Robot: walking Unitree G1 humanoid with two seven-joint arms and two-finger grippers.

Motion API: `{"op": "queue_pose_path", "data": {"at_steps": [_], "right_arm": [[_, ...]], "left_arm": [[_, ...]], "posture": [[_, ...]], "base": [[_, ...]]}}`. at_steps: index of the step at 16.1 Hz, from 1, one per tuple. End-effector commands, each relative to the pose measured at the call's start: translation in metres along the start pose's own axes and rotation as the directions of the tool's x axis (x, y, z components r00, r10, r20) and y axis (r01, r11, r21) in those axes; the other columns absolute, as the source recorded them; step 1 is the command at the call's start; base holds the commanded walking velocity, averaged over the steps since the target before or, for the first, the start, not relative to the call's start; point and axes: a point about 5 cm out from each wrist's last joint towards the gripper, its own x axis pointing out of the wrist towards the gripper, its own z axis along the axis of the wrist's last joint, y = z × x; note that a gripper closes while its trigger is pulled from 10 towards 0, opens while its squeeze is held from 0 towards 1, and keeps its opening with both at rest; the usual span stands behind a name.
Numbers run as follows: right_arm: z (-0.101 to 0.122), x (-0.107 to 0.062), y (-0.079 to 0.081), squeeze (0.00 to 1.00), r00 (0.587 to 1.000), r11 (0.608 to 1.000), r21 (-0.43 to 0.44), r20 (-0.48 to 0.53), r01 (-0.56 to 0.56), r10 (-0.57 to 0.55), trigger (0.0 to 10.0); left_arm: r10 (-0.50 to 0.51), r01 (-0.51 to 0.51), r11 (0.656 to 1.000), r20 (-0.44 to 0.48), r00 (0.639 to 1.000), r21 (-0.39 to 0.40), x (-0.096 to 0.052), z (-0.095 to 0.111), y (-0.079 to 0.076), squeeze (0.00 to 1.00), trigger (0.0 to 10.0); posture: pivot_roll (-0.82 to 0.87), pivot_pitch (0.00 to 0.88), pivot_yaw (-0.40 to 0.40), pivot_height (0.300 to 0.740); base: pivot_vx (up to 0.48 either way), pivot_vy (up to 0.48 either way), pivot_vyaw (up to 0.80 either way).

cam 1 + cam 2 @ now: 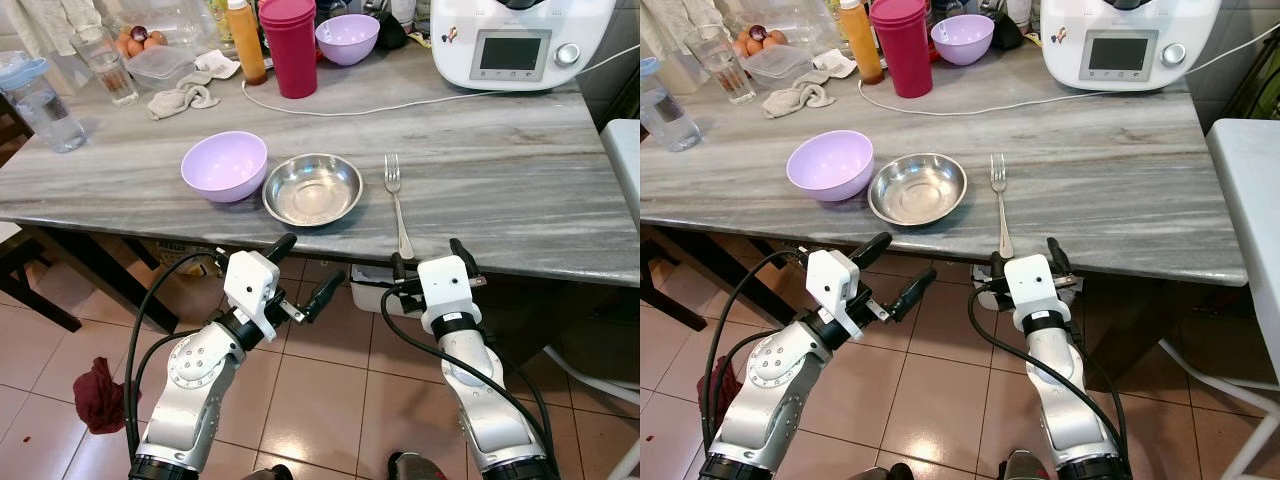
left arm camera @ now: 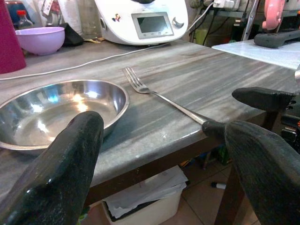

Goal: Setting the table

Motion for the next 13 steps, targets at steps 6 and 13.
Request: {"op": "queue_pose_path", "data": {"at_steps": [6,13], "right_arm": [[0.024,0.004,-0.008,0.00,0.993,0.997,0.053,0.107,0.051,-0.056,10.0],[0.033,0.030,-0.018,0.00,0.998,0.974,0.220,0.023,0.060,-0.066,10.0]], "left_arm": [[0.014,-0.014,1.000,-0.020,1.000,0.009,-0.004,-0.003,0.004,0.00,10.0],[-0.125,0.126,0.992,-0.055,0.991,0.015,-0.007,-0.003,-0.001,0.00,10.0]], "posture": [[-0.19,0.156,0.130,0.740],[-0.19,0.154,0.127,0.740]], "base": [[0.000,0.000,0.00],[0.000,0.000,0.00]]}}
